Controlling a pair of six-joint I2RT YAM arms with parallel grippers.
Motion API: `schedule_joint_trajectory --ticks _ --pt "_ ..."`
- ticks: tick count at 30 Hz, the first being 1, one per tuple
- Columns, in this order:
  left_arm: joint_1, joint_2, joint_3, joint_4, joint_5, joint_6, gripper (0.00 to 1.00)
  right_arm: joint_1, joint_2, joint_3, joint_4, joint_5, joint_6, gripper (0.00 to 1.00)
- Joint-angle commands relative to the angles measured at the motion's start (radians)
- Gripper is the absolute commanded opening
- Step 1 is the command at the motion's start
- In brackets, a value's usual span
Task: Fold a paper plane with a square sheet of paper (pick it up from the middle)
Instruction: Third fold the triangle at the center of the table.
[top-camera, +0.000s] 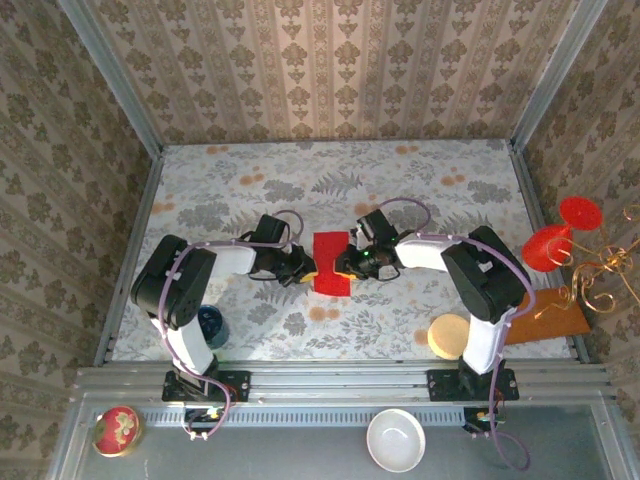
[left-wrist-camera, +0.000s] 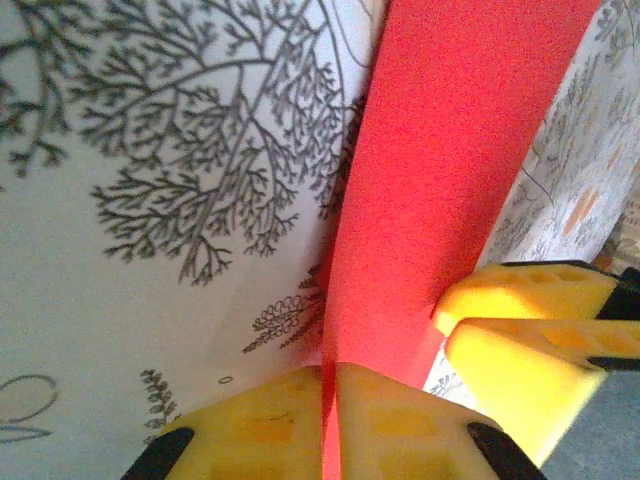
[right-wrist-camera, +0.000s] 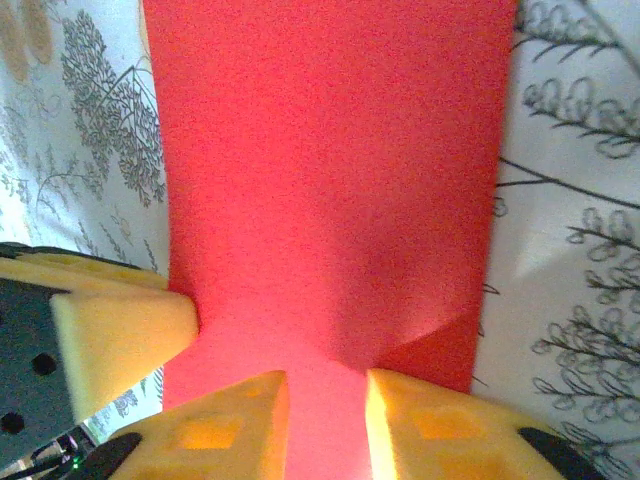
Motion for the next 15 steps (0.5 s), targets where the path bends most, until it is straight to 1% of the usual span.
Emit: schedule_joint_trajectory --ticks 1,4,8,11,15 --pt "0.003 0.0 0.022 -0.019 0.012 -0.002 0.05 -0.007 -0.073 -0.024 0.027 0.001 -0.035 0.34" --pt "0.001 -0.021 0.018 -0.015 0.005 -0.017 0.02 -0.005 -0.145 -0.052 0.039 0.047 -0.106 0.42" --pt "-0.003 -0.051 0.018 -0.006 -0.001 -0.052 0.01 0.01 -0.237 -0.121 0.067 0.143 -0.241 0.51" --pt "-0.006 -0.071 0.015 -0.002 -0.005 -0.09 0.01 0.038 -0.312 -0.208 0.155 0.21 -0.359 0.59" --pt "-0.008 -0.09 0.013 -0.001 -0.005 -0.133 0.01 0.098 -0.394 -0.305 0.279 0.272 -0.496 0.64"
